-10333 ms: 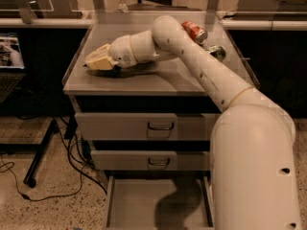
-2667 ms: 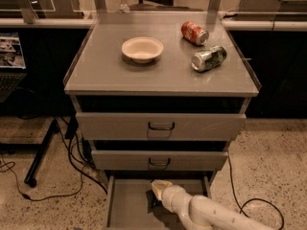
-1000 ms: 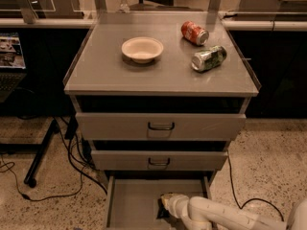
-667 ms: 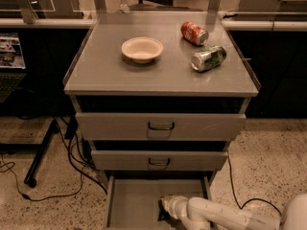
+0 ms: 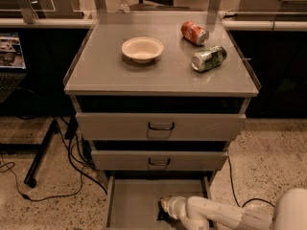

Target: Place rxbar blueberry into bottom drawer

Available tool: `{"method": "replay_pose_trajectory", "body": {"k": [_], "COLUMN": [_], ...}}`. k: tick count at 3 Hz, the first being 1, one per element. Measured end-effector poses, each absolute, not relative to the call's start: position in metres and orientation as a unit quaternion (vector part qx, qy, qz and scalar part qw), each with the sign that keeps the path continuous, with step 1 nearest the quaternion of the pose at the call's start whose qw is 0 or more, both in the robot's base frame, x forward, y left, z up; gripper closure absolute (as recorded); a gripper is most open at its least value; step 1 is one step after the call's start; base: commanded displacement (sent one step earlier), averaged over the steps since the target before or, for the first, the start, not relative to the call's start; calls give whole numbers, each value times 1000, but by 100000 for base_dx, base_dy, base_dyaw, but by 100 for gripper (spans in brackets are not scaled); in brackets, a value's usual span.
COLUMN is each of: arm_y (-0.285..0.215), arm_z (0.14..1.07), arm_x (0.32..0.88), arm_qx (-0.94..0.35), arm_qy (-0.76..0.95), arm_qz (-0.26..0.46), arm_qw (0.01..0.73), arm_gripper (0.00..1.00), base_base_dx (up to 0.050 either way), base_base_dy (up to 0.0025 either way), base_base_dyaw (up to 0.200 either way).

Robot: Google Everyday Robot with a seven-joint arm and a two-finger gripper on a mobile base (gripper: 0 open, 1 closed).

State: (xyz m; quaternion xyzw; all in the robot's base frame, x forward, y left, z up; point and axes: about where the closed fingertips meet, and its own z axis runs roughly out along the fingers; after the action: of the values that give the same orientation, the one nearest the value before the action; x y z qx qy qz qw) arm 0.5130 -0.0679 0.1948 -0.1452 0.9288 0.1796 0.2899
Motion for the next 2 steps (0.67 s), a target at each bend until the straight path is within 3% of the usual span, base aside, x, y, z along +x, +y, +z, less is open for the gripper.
{"method": "replay_pose_trajectory", "body": {"k": [2], "arm_y": [-68], "arm_z": [195], "arm_x": [513], "arm_qx": [-145], "arm_qy": [929], "arm_qz": [180], "arm_qw": [290], "arm_gripper": [17], "base_base_dx": [0], "base_base_dy": [0], "base_base_dyaw": [0]}}
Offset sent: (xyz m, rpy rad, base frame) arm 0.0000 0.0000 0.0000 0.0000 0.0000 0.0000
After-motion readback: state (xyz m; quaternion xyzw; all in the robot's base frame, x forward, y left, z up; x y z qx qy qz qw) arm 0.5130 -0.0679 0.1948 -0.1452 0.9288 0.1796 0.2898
